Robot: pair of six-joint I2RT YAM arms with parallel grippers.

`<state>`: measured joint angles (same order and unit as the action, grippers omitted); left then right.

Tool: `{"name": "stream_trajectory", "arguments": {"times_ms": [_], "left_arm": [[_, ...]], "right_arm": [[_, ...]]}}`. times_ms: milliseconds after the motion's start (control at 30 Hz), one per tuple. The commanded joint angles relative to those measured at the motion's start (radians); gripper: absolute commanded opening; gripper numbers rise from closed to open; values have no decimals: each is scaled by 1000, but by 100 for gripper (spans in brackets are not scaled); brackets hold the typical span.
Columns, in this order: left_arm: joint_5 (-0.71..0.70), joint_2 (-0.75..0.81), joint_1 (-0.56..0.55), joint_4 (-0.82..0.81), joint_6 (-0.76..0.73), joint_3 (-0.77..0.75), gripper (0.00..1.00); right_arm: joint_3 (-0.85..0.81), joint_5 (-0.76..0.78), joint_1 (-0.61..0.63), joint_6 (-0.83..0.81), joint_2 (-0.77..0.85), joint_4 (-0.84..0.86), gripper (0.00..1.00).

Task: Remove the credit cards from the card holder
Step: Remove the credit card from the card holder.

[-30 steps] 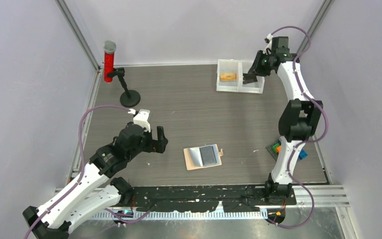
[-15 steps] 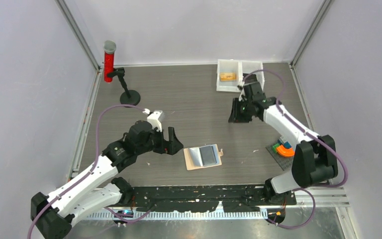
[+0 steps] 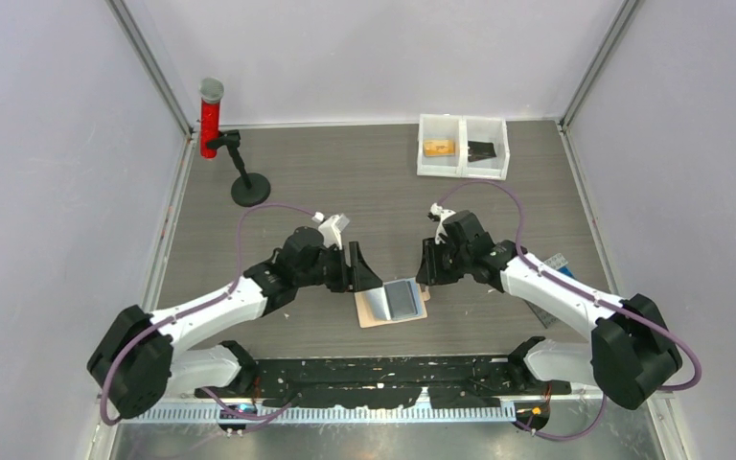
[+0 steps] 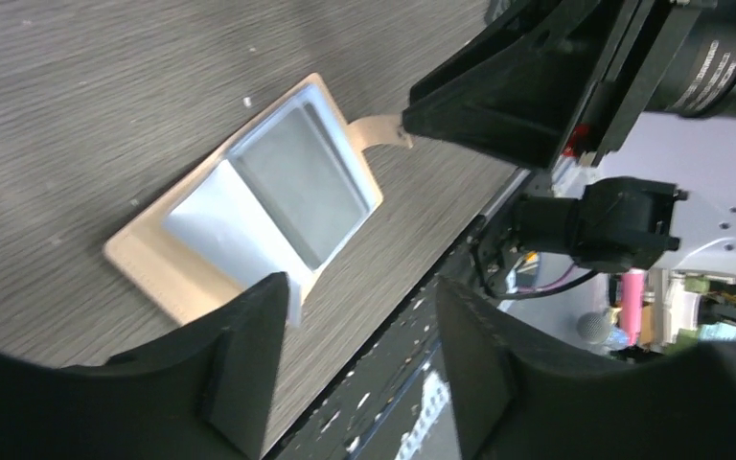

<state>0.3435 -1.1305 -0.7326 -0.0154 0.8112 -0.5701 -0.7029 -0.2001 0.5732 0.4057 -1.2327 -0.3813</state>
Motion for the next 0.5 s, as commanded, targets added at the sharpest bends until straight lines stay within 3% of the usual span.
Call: {"name": "stream_trajectory", "arguments": {"times_ms": [0, 133, 467], "left_arm": [[44, -90, -11, -228, 68, 4, 53], [43, -187, -13, -310, 93, 26, 38], [29, -381, -13, -499, 142, 82, 32]], "right_arm": [[16, -56, 12, 18, 32, 131, 36], [37, -90, 13, 23, 28, 156, 38], [79, -163, 19, 29, 23, 219, 39]]}}
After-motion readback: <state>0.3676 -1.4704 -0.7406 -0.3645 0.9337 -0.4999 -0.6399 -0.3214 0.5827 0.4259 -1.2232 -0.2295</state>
